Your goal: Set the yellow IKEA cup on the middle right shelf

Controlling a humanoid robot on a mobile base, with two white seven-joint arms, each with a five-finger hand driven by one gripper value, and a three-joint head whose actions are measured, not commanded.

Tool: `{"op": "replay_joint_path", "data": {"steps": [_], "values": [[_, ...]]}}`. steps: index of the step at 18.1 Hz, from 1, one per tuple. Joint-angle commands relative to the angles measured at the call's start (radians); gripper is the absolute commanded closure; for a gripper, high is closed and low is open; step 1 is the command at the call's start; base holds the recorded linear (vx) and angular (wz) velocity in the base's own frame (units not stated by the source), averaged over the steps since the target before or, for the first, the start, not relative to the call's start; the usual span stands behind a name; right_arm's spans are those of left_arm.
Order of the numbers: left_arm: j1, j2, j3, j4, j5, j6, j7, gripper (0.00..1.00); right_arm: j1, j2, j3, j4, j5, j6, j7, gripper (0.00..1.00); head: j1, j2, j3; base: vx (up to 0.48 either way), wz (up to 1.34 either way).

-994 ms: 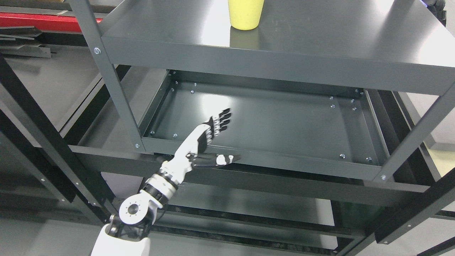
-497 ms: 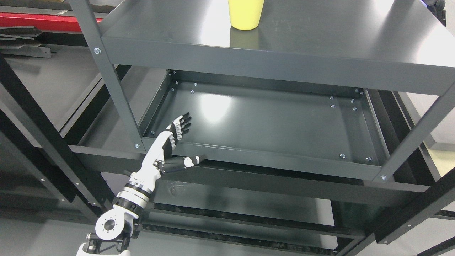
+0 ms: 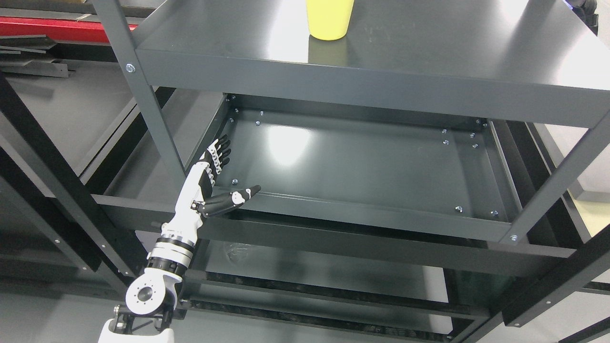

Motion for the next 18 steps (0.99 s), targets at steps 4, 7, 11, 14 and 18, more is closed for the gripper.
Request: {"op": "replay_joint_path", "data": {"steps": [4, 7, 11, 14, 18], "values": [[-0.008, 0.018, -0.020, -0.017, -0.010, -0.008, 0.004, 0.01, 0.014, -0.017, 0.017, 0.000, -0.025, 0.001, 0.001, 0.01, 0.0000, 0.000, 0.000, 0.000, 0.00], [-0.008, 0.018, -0.028, -0.017, -0.010, -0.028, 0.002, 0.01, 0.014, -0.017, 0.017, 0.000, -0.025, 0.001, 0.001, 0.01, 0.0000, 0.000, 0.000, 0.000, 0.00], [-0.008, 0.018, -0.028, -0.017, -0.010, -0.028, 0.000, 0.01, 0.014, -0.017, 0.017, 0.000, -0.025, 0.001, 0.001, 0.01, 0.0000, 0.000, 0.000, 0.000, 0.00], [-0.008, 0.018, -0.028, -0.018, -0.010, -0.028, -0.007, 0.01, 0.014, -0.017, 0.017, 0.000, -0.025, 0.001, 0.001, 0.01, 0.0000, 0.000, 0.000, 0.000, 0.00], [-0.008, 0.018, -0.028, -0.020, -0.009, -0.028, -0.012, 0.01, 0.014, -0.017, 0.017, 0.000, -0.025, 0.001, 0.001, 0.01, 0.0000, 0.000, 0.000, 0.000, 0.00]]}}
